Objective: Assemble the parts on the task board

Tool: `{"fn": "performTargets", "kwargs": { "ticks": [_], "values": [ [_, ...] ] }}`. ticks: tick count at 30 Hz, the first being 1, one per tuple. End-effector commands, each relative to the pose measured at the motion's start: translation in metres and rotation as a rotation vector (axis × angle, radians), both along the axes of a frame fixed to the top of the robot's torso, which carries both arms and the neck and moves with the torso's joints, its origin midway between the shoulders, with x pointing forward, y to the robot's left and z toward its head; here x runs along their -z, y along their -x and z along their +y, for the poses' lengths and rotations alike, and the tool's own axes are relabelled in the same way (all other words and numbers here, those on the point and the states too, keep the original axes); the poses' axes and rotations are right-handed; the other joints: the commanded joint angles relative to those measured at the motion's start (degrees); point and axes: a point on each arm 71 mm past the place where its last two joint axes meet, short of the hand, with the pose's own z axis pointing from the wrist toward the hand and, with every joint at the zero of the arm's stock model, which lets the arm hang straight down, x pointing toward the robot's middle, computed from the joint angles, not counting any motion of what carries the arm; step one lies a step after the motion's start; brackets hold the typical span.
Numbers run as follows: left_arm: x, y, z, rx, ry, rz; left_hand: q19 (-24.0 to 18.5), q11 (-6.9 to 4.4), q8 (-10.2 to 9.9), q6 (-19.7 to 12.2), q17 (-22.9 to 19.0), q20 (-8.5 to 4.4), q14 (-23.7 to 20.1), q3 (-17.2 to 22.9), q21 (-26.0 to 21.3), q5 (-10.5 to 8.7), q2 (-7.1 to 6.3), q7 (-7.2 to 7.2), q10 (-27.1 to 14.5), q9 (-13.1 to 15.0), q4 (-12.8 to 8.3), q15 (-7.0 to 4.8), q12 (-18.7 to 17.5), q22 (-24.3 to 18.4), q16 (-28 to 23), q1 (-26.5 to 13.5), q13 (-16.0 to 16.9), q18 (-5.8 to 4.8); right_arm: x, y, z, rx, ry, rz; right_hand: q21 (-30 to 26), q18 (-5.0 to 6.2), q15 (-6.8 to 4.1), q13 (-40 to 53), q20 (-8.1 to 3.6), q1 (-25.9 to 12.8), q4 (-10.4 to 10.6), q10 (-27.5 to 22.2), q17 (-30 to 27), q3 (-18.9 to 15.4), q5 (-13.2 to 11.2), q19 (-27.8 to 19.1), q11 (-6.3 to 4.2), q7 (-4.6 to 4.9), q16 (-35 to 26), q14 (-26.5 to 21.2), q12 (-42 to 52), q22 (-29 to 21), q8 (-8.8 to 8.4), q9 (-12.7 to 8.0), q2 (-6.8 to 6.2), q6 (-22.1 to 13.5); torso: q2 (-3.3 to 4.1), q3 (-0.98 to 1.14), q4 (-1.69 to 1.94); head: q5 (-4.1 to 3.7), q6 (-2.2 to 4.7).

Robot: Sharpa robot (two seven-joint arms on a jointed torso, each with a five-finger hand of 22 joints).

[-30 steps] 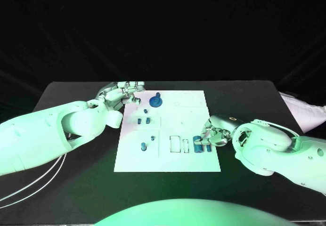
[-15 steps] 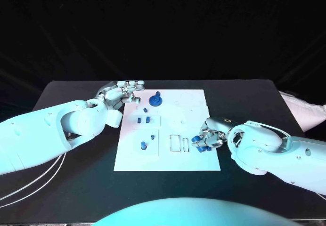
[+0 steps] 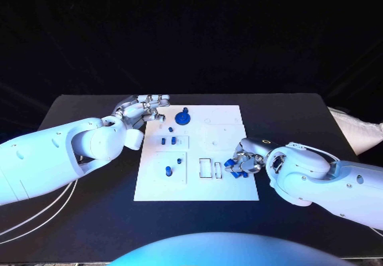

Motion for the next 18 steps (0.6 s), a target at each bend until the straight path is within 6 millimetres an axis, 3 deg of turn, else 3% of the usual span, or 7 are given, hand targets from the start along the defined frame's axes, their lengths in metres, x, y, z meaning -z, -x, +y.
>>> {"fn": "performTargets", "kwargs": {
  "ticks": [1, 6, 10, 15, 18],
  "values": [
    [-0.001, 0.001, -0.002, 0.021, 0.009, -0.004, -0.3, 0.07, 0.01, -0.3, -0.06, -0.16, -0.35, 0.27, -0.26, 0.01, 0.48, -0.06, -0.33, 0.0, -0.03, -0.01, 0.31, -0.06, -0.32, 0.08, 0.06, 0.58, -0.002, 0.003, 0.0, 0.04, -0.078, -0.021, 0.29, -0.94, -0.55, 0.63, -0.06, 1.29, -0.23, 0.76, 0.16, 0.2, 0.54, 0.43, -0.17, -0.38, 0.29, 3.1, 0.52, 3.65, 0.73, 0.76, 1.13, 0.98, 0.0, 0.0, 0.04, 0.0, 0.12],
    [0.0, 0.001, -0.002, 0.022, 0.009, -0.003, -0.3, 0.07, 0.01, -0.3, -0.06, -0.16, -0.35, 0.27, -0.26, 0.01, 0.48, -0.06, -0.33, 0.0, -0.03, -0.01, 0.31, -0.06, -0.32, 0.08, 0.06, 0.58, -0.013, 0.005, 0.003, 0.074, -0.183, -0.043, 0.49, -1.01, -0.62, 1.02, -0.18, 0.95, 0.01, 1.11, 0.55, -0.55, 0.91, 0.63, -0.2, -0.38, 0.55, 3.18, 0.65, 3.93, 0.56, 0.9, 0.64, 1.0, -0.06, -0.04, 0.09, -0.08, 0.18],
    [0.0, 0.001, -0.003, 0.025, 0.01, -0.001, -0.3, 0.07, 0.01, -0.3, -0.07, -0.16, -0.36, 0.28, -0.27, 0.01, 0.49, -0.06, -0.35, 0.0, -0.02, -0.01, 0.32, -0.06, -0.32, 0.07, 0.06, 0.58, -0.021, 0.004, 0.005, 0.094, -0.234, -0.037, 0.56, -1.03, -0.69, 1.27, -0.26, 0.83, 0.25, 1.37, 0.67, -0.77, 1.63, 0.7, -0.27, -0.46, 0.65, 3.2, 0.7, 4.02, 0.5, 1.03, 0.94, 1.17, 0.04, -0.03, 0.12, 0.07, 0.34],
    [0.0, 0.002, -0.004, 0.035, 0.01, -0.002, -0.3, 0.07, 0.0, -0.36, -0.15, -0.15, -0.39, 0.33, -0.33, 0.01, 0.54, -0.06, -0.47, 0.0, -0.06, -0.01, 0.38, -0.09, -0.35, 0.1, 0.09, 0.59, -0.024, 0.001, 0.012, 0.094, -0.248, 0.01, 0.6, -1.05, -0.7, 1.57, -0.3, 0.46, 0.6, 1.57, 0.78, -1.06, 2.03, 0.74, -0.25, -0.43, 0.73, 3.22, 0.76, 4.09, 0.32, 1.12, 1.34, 1.12, 0.04, -0.16, 0.08, 0.06, 0.25],
    [0.0, 0.002, -0.005, 0.039, 0.011, -0.002, -0.3, 0.07, -0.01, -0.37, -0.23, -0.15, -0.43, 0.35, -0.34, 0.02, 0.53, -0.06, -0.51, 0.0, -0.09, -0.01, 0.39, -0.09, -0.4, 0.13, 0.09, 0.59, -0.023, 0.0, 0.02, 0.08, -0.248, 0.041, 0.71, -1.09, -0.72, 2.02, -0.32, 0.06, 0.79, 1.89, 1.05, -1.29, 2.29, 0.84, -0.33, -0.51, 0.92, 3.27, 1.0, 4.25, 0.32, 1.29, 1.91, 1.39, -0.05, -0.09, 0.14, 0.26, 0.16]
  ]
}}
